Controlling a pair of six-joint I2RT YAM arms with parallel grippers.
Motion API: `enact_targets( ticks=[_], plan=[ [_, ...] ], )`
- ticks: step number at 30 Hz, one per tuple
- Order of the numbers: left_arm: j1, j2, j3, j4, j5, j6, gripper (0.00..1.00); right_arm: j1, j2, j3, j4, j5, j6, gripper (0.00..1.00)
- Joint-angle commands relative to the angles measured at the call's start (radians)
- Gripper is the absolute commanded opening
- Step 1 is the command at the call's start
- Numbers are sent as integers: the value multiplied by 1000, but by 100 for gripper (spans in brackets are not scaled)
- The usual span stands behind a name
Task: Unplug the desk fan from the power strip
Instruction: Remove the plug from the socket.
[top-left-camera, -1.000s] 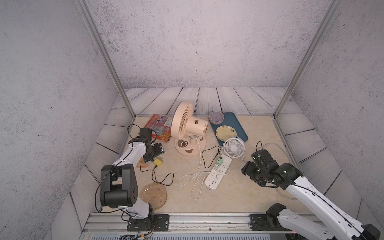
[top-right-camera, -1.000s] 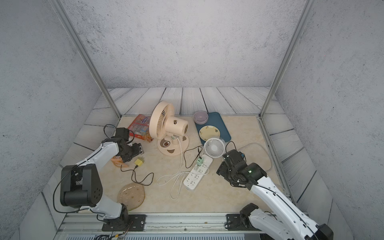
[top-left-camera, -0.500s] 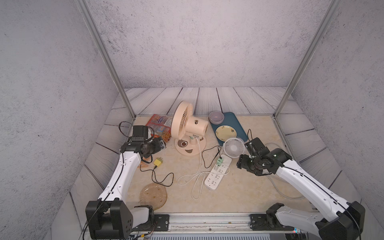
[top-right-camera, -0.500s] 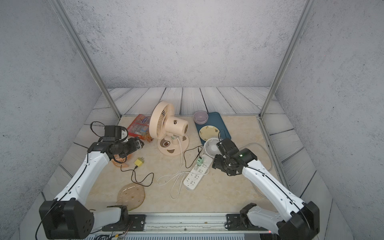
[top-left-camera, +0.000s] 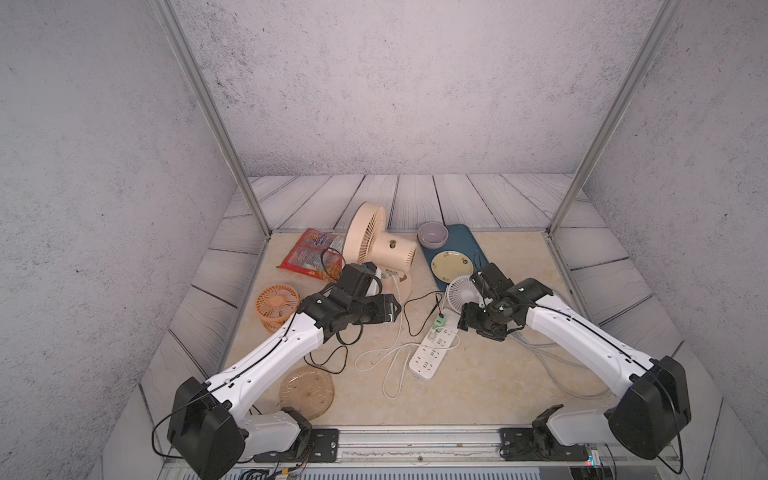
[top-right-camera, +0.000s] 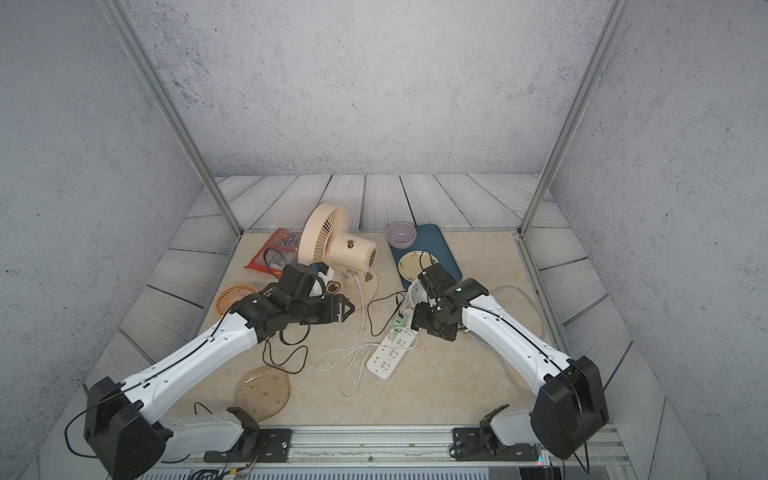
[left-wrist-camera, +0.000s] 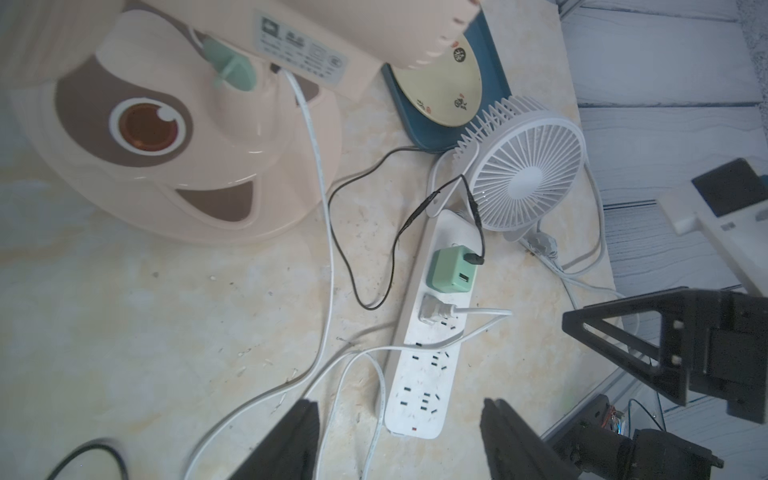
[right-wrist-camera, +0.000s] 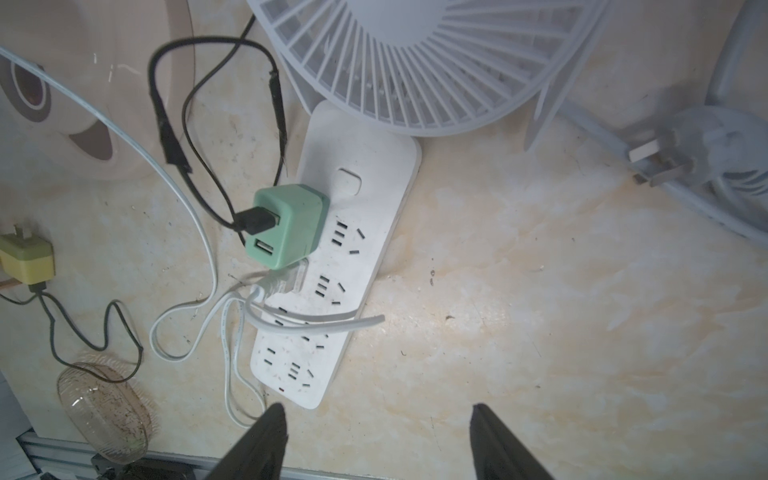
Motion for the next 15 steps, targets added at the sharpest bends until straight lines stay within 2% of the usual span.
enact_targets(
  ticks=[1,8,12,15],
  plan=[
    [-39,-12,-19,90,-2,5,69,-3,27,36,0,-15,18,71],
    [-138,67,12,128,-11,193,68,-56,-31,-28,31,-14,109,70],
    [-184,201,102,51,-45,286,58,-123,-109,-126,73,-46,173,68],
    [-204,286,152,24,-46,325,56,-161,-169,-203,129,-57,215,66]
  ],
)
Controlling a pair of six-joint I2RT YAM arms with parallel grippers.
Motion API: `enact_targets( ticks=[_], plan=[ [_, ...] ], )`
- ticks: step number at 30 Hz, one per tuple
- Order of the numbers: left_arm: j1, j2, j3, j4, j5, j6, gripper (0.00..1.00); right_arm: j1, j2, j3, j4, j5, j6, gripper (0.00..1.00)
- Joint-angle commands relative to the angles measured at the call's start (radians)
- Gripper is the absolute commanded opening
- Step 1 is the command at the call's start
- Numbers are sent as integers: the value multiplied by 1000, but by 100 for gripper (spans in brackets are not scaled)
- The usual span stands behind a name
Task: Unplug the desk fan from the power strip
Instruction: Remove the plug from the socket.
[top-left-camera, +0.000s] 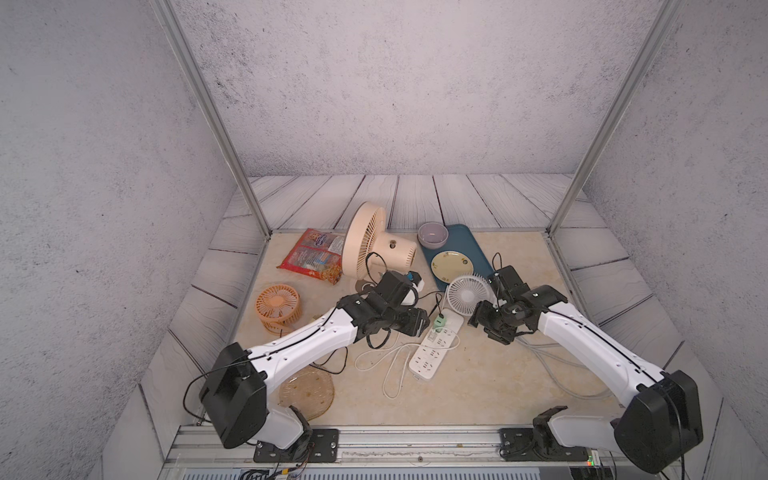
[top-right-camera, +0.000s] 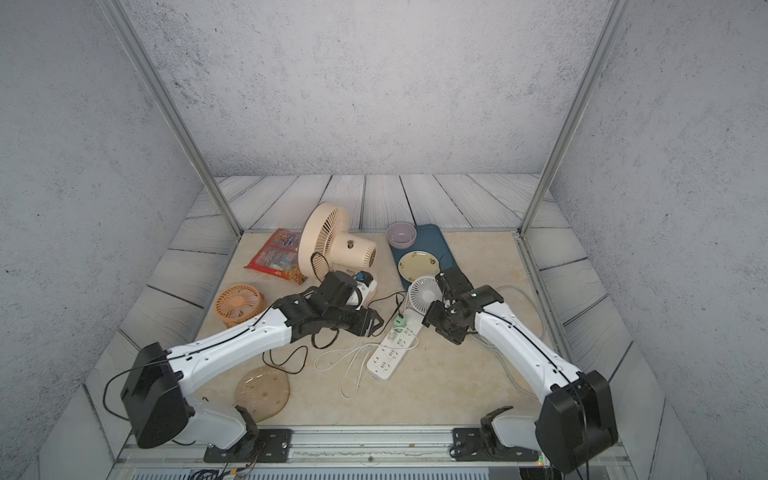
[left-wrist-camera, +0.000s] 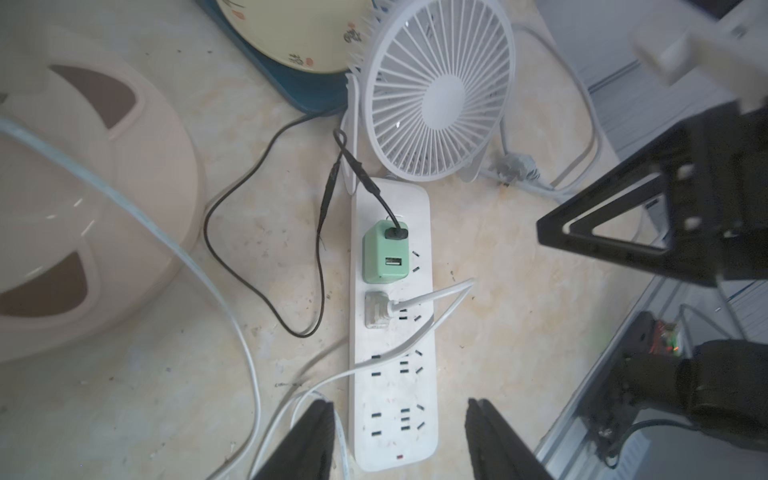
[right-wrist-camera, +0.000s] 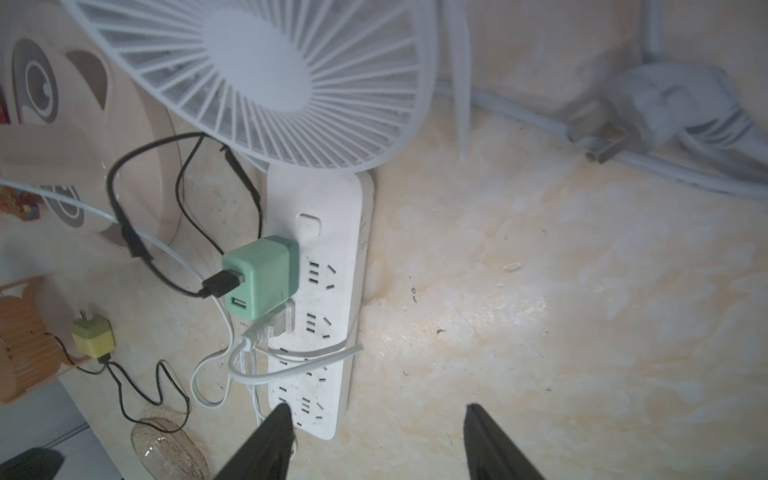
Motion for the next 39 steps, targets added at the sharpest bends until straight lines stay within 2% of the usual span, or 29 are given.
enact_targets(
  ticks=[1,8,25,39],
  plan=[
    [-21,62,58,-47,-26,95,56,-28,-56,-68,60,-23,73,65],
    [-58,171,115,-82,-37,150,63,-40,37,-108,142,-109,72,64],
    [-78,335,202,-94,-107,158,43,-60,173,-113,285,-177,71,61],
    [-90,374,221,-90,-112,155,28,-60,262,-84,354,-225,73,57]
  ],
)
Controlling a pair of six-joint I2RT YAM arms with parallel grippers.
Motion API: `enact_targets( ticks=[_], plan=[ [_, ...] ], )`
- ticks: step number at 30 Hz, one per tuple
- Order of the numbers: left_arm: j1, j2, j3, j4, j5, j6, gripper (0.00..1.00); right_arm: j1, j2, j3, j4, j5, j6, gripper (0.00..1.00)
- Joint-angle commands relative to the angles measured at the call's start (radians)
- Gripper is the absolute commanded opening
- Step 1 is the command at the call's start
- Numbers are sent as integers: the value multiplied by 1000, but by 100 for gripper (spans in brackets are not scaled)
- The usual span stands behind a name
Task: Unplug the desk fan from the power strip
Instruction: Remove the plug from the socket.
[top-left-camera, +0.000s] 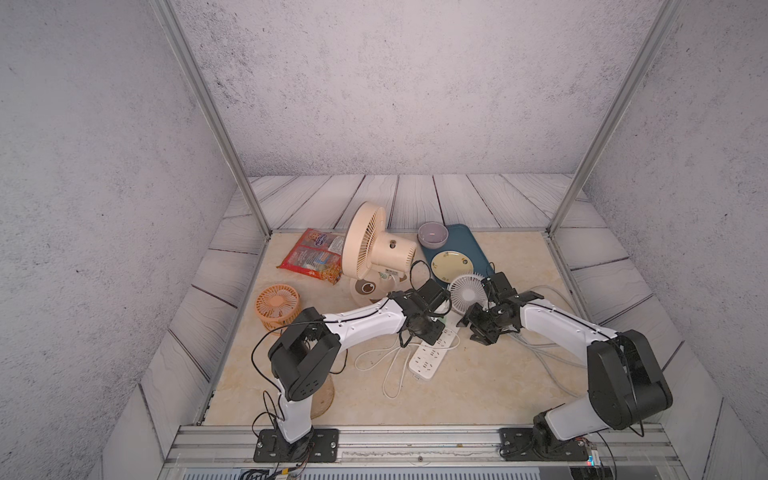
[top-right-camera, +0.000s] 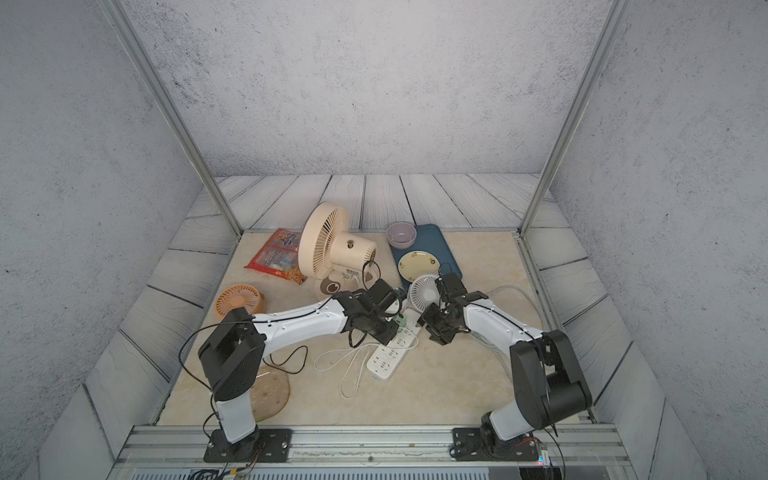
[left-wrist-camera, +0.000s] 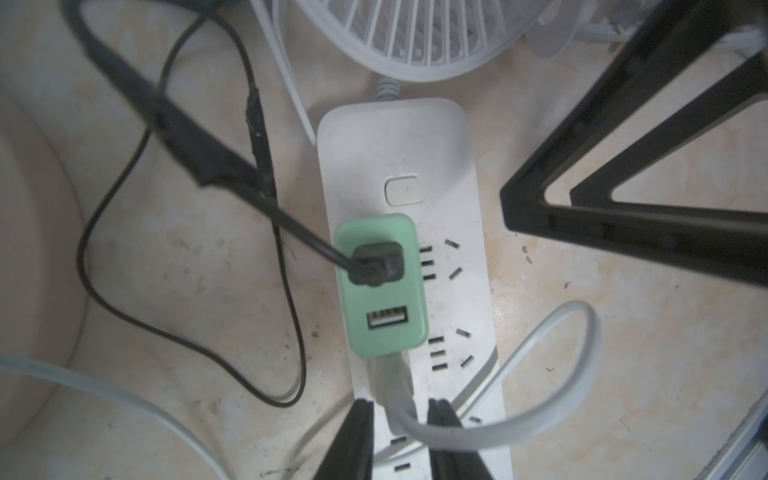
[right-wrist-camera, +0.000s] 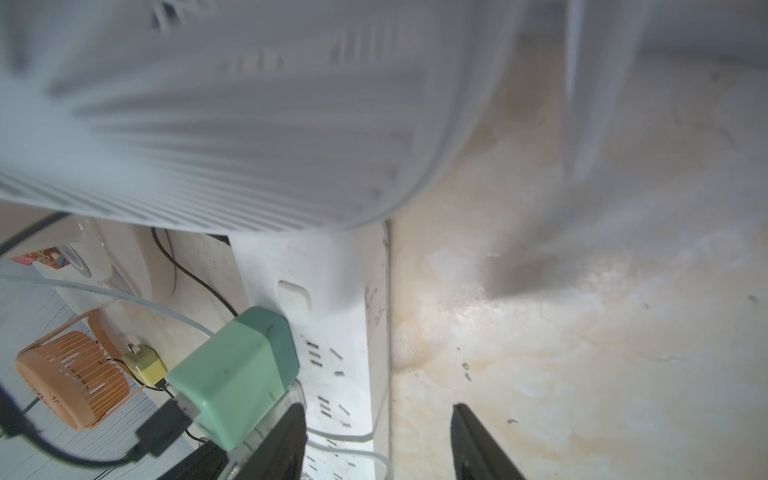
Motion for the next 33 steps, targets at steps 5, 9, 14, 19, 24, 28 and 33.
enact_targets(
  ticks=[5,9,14,19,24,28,33],
  plan=[
    [-8,32,30,-10,-9,0,23,1,41,14,43,-37,7,53],
    [-9,36,31,-5,-4,0,18,11,46,8,48,-39,6,51],
    [-9,38,32,-3,4,3,10,40,27,-11,51,-15,22,50],
    [-10,8,20,7,24,7,3,72,-28,-59,75,20,64,50],
    [-12,-38,-14,40,52,-3,0,87,-36,-89,99,25,91,49],
    [-12,-52,-30,60,76,-22,0,114,-34,-97,116,25,106,49],
    [-12,-69,-33,71,90,-34,0,138,-11,-122,147,11,129,48]
  ],
)
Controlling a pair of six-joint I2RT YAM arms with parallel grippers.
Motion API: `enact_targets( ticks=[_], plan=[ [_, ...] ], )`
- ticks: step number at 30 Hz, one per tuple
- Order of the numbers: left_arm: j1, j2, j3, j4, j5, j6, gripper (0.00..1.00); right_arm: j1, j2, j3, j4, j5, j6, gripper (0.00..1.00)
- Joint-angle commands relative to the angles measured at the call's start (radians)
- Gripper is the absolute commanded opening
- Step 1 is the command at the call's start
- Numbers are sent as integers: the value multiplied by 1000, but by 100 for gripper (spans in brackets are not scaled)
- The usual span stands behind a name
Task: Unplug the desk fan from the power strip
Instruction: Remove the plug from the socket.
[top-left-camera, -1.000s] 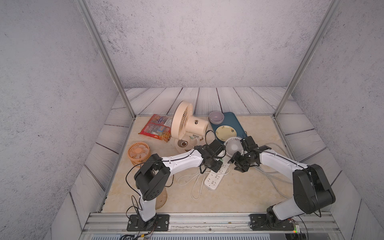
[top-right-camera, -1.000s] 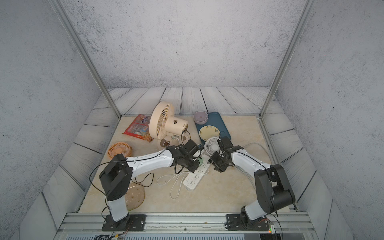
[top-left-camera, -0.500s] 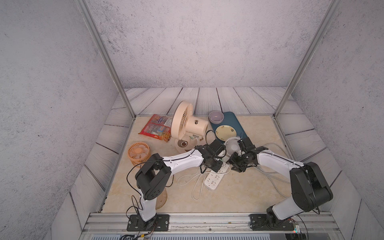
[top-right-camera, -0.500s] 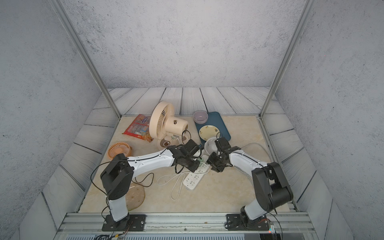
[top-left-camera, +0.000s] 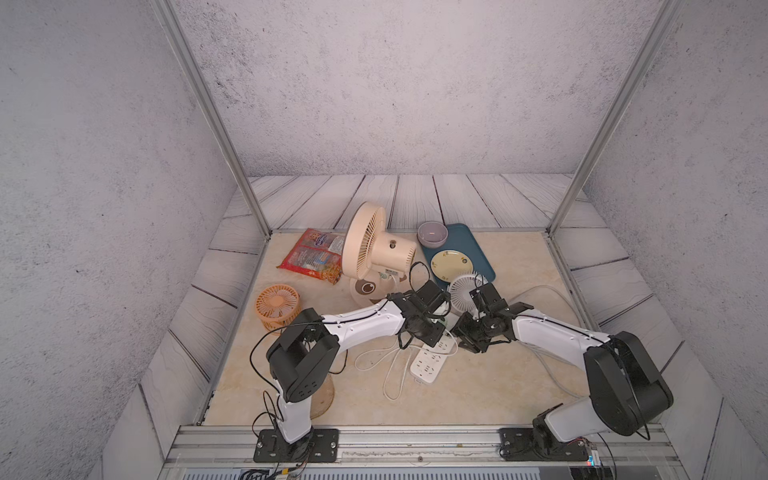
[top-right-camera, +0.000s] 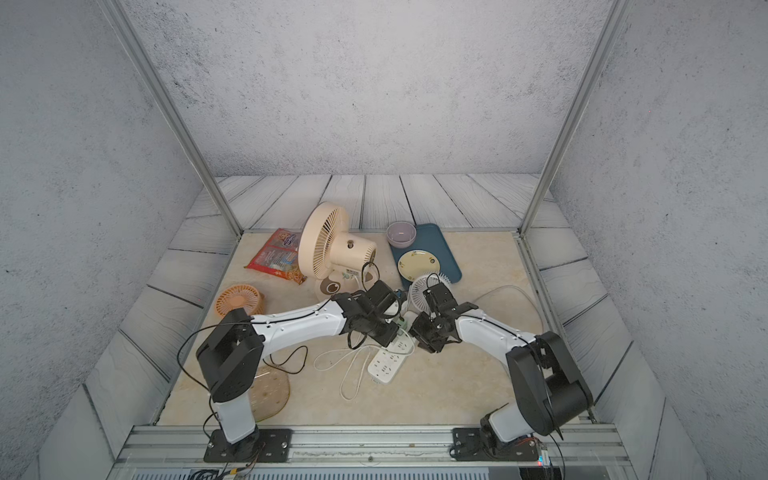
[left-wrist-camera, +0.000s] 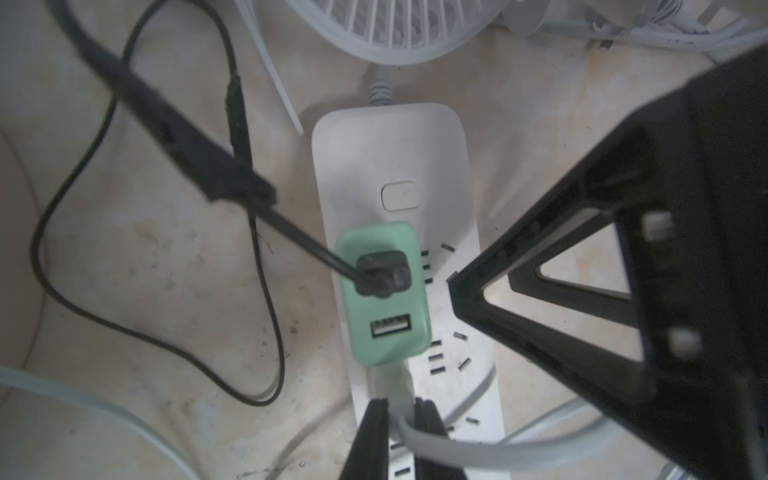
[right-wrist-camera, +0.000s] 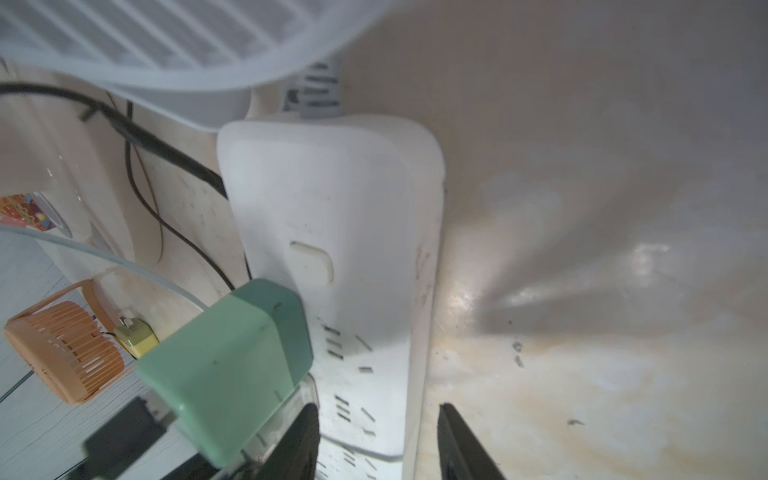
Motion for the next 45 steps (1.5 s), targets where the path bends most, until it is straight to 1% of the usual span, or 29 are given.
enact_targets(
  ticks=[1,10,18,26,32,45],
  plan=[
    [-11,-56,-4,51,44,-16,0,10,12,-31,22,4,32,47],
    [-11,-75,-9,77,70,-45,0,17,40,-52,38,6,44,44],
    [-11,-100,-19,106,97,-72,0,23,83,-52,-10,24,49,41],
    [-10,-149,-38,126,103,-96,0,24,129,-41,-72,49,51,41],
    [-10,-188,-63,148,112,-119,0,26,157,-41,-81,53,53,41],
    [-10,-213,-99,208,176,-138,0,33,204,-19,-135,87,56,42]
  ],
)
